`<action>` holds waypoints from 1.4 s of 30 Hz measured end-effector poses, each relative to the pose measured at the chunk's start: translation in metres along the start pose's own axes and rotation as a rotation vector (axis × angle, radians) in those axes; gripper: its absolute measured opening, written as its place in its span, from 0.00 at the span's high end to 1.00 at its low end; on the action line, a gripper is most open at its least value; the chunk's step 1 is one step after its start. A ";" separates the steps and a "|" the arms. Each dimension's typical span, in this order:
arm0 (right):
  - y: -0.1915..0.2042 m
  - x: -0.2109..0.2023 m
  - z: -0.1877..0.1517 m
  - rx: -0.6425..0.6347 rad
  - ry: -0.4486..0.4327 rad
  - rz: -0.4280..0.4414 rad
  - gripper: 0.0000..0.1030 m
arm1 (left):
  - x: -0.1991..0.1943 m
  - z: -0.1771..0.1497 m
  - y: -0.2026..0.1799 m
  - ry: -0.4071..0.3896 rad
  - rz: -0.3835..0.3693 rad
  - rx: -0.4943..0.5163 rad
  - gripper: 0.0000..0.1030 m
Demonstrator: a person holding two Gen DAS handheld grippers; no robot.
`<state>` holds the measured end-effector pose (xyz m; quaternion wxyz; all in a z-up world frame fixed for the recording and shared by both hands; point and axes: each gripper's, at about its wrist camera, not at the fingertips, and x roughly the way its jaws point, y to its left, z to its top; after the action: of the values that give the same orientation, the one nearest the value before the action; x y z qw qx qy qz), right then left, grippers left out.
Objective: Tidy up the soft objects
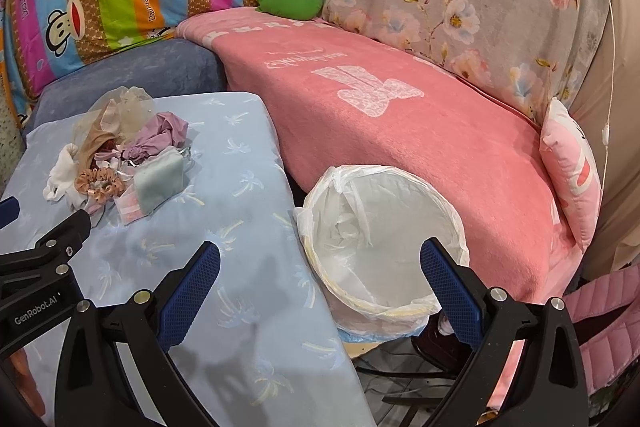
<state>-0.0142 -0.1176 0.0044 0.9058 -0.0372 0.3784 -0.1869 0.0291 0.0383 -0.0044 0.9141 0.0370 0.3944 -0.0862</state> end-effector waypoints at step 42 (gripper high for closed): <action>0.134 0.121 0.053 0.004 0.109 0.273 0.11 | 0.108 0.028 0.120 0.125 -0.068 -0.204 0.11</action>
<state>0.1431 -0.0414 -0.0672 0.9009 0.0267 0.4284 -0.0643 0.1441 0.1384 -0.0635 0.8834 -0.0643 0.4582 -0.0743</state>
